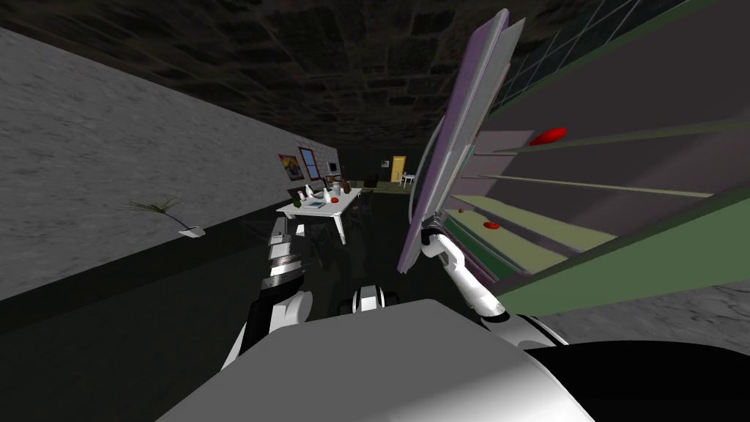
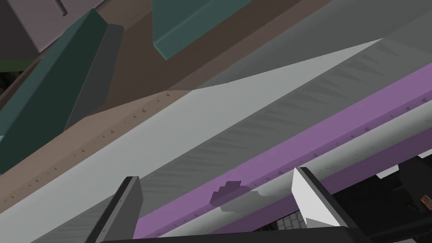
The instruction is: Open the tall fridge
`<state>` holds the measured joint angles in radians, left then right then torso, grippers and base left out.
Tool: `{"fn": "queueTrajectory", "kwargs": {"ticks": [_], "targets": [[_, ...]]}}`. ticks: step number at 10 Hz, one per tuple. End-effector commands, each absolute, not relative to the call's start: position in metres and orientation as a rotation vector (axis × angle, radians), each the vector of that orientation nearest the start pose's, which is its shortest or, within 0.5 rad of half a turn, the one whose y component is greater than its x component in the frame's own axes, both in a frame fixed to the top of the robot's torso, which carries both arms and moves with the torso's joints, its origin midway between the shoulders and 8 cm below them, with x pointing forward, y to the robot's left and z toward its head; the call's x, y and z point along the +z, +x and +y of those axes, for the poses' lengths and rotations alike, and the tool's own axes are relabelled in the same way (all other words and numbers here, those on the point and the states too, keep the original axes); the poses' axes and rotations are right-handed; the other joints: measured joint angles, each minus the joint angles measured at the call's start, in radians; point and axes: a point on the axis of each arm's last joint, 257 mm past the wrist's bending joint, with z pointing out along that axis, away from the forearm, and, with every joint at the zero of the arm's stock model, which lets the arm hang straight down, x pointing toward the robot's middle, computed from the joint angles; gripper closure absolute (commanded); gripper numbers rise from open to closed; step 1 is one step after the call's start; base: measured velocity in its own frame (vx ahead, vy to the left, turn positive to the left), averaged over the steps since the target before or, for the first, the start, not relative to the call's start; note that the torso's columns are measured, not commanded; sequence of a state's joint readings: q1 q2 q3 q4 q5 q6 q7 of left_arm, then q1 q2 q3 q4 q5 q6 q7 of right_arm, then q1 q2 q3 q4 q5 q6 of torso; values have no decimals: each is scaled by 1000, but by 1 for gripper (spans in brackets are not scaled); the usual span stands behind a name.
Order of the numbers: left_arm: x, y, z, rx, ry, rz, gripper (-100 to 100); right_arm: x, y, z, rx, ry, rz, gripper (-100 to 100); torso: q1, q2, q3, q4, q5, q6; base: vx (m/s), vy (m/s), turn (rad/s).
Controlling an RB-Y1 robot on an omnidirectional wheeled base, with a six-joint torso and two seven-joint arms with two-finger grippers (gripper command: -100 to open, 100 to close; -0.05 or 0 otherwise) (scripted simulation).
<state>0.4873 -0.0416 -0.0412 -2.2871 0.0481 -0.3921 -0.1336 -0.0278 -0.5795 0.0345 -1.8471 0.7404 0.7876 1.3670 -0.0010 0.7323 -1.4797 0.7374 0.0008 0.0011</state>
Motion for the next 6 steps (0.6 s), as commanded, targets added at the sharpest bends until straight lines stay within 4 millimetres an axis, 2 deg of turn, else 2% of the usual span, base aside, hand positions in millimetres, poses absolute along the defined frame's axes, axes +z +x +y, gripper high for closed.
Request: {"fn": "queueTrajectory", "kwargs": {"ticks": [1, 4, 6], "targets": [[11, 362, 275, -1238, -740, 652, 0, -110, 502, -497, -1283, -345, 1668, -100, -2, 0, 0, 1, 0, 1, 176, 160, -42], [11, 362, 275, -1238, -740, 652, 0, -108, 494, -515, -1324, -290, 1676, -100, -12, 0, 0, 3, 0, 3, 174, 139, -27], [11, 362, 275, -1238, -740, 652, 0, -107, 492, -521, -1337, -273, 1678, -100, -16, 0, 0, 5, 1, 6, 115, 90, -5]]}}
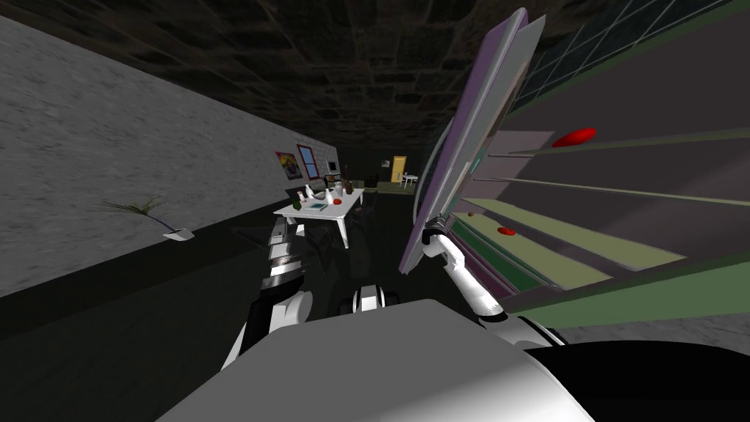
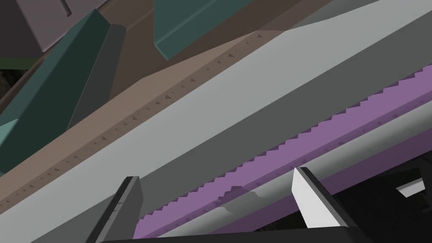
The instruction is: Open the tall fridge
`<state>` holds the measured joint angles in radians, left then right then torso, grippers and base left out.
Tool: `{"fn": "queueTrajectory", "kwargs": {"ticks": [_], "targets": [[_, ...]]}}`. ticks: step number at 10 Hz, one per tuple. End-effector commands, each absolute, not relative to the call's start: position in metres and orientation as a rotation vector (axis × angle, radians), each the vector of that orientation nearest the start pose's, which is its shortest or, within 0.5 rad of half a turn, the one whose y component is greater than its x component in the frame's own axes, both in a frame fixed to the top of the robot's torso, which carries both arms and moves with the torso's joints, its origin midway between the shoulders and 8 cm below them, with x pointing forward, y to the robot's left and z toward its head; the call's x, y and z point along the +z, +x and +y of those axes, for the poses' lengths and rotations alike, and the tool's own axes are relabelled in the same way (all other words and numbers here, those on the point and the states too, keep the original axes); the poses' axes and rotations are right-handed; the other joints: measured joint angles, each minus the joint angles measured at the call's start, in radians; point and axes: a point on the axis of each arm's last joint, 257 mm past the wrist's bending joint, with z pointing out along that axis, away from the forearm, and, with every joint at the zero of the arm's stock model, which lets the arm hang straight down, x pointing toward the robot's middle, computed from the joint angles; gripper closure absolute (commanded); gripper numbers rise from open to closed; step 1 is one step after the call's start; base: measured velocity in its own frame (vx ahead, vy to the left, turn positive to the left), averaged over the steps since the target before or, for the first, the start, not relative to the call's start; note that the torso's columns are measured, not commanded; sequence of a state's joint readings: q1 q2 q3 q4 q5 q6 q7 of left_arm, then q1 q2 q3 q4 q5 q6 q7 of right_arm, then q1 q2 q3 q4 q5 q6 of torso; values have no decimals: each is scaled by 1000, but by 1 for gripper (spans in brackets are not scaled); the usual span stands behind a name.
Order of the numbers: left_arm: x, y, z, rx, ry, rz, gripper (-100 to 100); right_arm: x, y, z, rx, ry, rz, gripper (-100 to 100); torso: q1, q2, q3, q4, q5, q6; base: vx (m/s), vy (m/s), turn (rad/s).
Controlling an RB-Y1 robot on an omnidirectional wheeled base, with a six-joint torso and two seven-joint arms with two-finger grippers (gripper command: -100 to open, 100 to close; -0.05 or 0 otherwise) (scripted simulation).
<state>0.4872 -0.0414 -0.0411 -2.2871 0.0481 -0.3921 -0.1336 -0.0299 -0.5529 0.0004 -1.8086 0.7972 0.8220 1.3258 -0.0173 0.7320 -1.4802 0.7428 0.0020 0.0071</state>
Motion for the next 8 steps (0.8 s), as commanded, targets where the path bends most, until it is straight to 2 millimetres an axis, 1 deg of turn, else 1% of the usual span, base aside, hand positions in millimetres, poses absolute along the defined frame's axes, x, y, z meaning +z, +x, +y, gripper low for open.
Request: {"fn": "queueTrajectory", "kwargs": {"ticks": [1, 5, 7, 8], "targets": [[11, 362, 275, -1238, -740, 652, 0, -106, 491, -523, -1342, -267, 1679, -100, -3, 2, 1, 1, 0, 2, 68, 52, -17], [11, 362, 275, -1238, -740, 652, 0, -105, 485, -534, -1368, -232, 1683, -100, -3, -2, -1, 1, 1, 2, 59, 56, -22], [11, 362, 275, -1238, -740, 652, 0, -105, 485, -535, -1370, -229, 1683, -100, -3, -3, -2, 1, 2, 2, 52, 35, 3], [11, 362, 275, -1238, -740, 652, 0, -121, 487, -521, -1330, -256, 1707, -100, -4, -2, -1, 1, 1, 3, 10, 30, 23]]}}
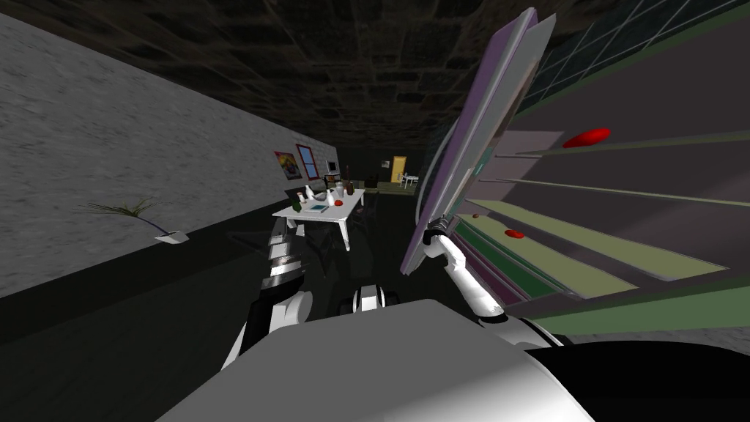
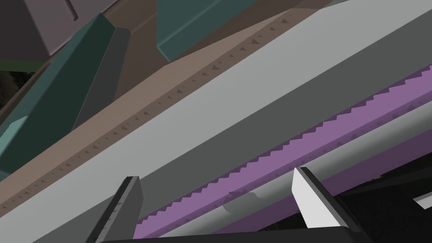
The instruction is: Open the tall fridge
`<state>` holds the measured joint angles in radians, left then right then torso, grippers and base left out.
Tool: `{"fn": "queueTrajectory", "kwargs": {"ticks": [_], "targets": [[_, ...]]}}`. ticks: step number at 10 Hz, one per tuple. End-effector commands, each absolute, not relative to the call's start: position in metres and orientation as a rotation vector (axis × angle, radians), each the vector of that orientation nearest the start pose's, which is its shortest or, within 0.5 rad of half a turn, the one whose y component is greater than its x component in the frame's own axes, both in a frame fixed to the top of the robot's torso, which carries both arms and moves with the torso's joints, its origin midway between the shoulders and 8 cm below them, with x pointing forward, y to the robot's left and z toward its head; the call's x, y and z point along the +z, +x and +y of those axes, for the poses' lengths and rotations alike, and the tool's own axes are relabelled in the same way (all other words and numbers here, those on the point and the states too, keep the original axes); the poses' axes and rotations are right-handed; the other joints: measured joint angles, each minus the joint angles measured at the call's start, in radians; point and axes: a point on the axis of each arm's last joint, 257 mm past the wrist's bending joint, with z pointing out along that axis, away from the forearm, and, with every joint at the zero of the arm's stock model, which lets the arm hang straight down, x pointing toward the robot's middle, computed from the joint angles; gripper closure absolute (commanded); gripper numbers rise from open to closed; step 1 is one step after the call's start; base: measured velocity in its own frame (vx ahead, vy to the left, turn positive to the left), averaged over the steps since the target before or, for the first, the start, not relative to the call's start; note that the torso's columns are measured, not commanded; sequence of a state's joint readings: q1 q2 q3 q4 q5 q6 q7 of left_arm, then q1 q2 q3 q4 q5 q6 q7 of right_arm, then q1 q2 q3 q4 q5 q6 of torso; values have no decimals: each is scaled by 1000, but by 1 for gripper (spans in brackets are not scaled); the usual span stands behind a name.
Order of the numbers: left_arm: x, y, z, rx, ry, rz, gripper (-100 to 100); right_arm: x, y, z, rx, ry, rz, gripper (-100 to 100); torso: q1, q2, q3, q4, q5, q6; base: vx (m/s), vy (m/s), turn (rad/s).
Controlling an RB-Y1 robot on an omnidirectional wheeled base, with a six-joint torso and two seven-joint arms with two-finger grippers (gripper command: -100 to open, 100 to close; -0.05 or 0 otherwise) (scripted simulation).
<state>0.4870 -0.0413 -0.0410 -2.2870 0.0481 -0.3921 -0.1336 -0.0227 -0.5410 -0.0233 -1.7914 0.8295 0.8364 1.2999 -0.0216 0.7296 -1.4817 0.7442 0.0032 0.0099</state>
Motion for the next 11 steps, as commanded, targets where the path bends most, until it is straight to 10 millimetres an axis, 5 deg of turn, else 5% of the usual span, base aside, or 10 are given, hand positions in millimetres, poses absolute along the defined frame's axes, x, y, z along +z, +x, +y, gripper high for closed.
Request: {"fn": "queueTrajectory", "kwargs": {"ticks": [1, 3, 4, 5, 8, 11], "targets": [[11, 362, 275, -1238, -740, 652, 0, -112, 489, -518, -1336, -262, 1699, -100, 4, 3, 2, -4, -4, -3, 35, 0, 67], [11, 362, 275, -1238, -740, 652, 0, -119, 491, -511, -1316, -273, 1707, -100, 9, 2, 1, -4, -2, -5, 34, -9, 59], [11, 362, 275, -1238, -740, 652, 0, -121, 488, -519, -1324, -258, 1705, 100, 11, 4, 3, -6, -4, -5, -40, 31, -74], [11, 362, 275, -1238, -740, 652, 0, -123, 492, -509, -1306, -276, 1707, 100, 11, 8, 5, -5, -4, -2, -36, 37, -13], [11, 362, 275, -1238, -740, 652, 0, -118, 484, -526, -1356, -224, 1726, 100, 25, -4, -3, -2, 6, -9, 209, 161, 7], [11, 362, 275, -1238, -740, 652, 0, -110, 477, -539, -1399, -181, 1733, 100, 17, 12, 8, -2, -1, -8, 202, 124, -2]]}}
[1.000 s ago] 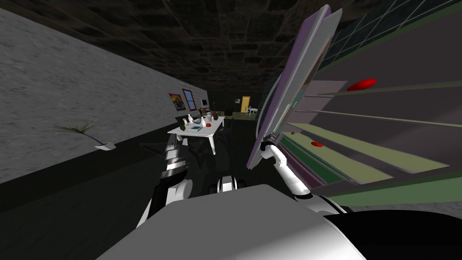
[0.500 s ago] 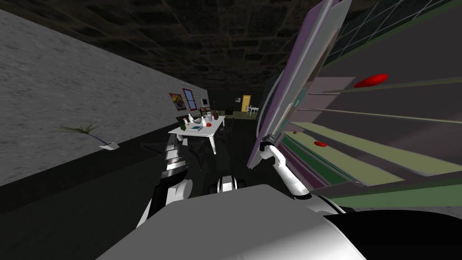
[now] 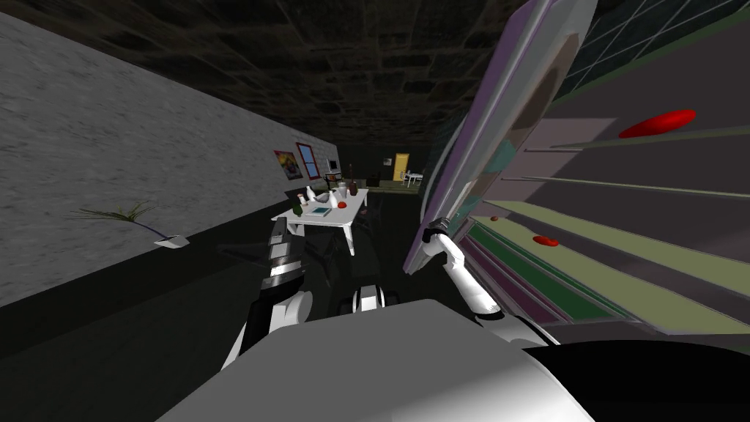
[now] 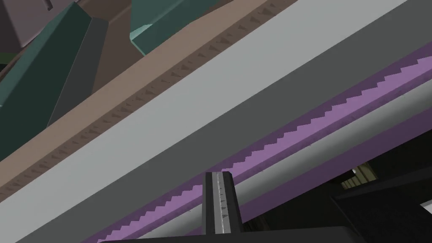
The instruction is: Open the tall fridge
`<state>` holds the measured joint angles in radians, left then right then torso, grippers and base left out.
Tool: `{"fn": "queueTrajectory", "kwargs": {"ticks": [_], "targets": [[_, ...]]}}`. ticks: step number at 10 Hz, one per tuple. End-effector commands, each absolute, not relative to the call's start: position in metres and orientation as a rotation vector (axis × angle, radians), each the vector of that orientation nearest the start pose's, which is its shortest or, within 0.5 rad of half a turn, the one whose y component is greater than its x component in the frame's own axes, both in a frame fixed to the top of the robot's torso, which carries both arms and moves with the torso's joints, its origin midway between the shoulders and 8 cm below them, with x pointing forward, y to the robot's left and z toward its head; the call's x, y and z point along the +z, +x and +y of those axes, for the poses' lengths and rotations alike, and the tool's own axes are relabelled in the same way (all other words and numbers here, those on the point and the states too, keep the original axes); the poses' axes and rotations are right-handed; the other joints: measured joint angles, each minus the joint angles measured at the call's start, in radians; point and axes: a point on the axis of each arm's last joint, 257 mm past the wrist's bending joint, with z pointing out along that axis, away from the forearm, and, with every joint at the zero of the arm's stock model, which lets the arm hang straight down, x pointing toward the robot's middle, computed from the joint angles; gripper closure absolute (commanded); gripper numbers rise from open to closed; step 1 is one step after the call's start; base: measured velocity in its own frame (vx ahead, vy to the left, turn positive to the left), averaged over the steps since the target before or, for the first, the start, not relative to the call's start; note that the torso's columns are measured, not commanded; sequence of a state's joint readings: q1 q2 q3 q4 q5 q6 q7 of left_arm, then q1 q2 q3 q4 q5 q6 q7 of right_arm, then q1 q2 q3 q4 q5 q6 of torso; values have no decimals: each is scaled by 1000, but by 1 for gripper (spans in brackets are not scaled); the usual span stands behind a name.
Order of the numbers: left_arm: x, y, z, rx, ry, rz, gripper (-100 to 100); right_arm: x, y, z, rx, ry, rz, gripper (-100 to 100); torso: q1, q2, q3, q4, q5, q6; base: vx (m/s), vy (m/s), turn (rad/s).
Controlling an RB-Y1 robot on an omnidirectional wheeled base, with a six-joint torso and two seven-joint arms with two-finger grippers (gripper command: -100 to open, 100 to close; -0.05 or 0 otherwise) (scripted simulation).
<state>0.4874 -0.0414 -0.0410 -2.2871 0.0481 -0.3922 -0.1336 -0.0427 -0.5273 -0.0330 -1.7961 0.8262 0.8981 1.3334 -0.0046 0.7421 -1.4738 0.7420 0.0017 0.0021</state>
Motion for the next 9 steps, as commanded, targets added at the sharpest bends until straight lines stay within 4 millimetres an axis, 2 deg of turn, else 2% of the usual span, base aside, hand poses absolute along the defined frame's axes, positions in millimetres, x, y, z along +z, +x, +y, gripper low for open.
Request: {"fn": "queueTrajectory", "kwargs": {"ticks": [1, 3, 4, 6, 9], "targets": [[11, 362, 275, -1238, -740, 652, 0, -107, 475, -543, -1413, -167, 1735, 100, 1, 0, 1, -2, -2, -1, 217, 125, -3], [11, 362, 275, -1238, -740, 652, 0, -102, 470, -551, -1440, -137, 1740, 100, 4, -6, -4, -5, -2, -2, 220, 111, 6], [11, 362, 275, -1238, -740, 652, 0, -93, 472, -549, -1437, -141, 1738, -100, 5, -4, -2, -4, -2, -2, 66, 47, 28], [11, 362, 275, -1238, -740, 652, 0, -82, 472, -547, -1441, -136, 1739, -100, -2, 6, 4, -1, -4, -1, -35, -47, 29], [11, 362, 275, -1238, -740, 652, 0, -66, 472, -545, -1445, -131, 1741, -100, 6, -5, -3, -4, -1, -2, -33, -29, 18]]}}
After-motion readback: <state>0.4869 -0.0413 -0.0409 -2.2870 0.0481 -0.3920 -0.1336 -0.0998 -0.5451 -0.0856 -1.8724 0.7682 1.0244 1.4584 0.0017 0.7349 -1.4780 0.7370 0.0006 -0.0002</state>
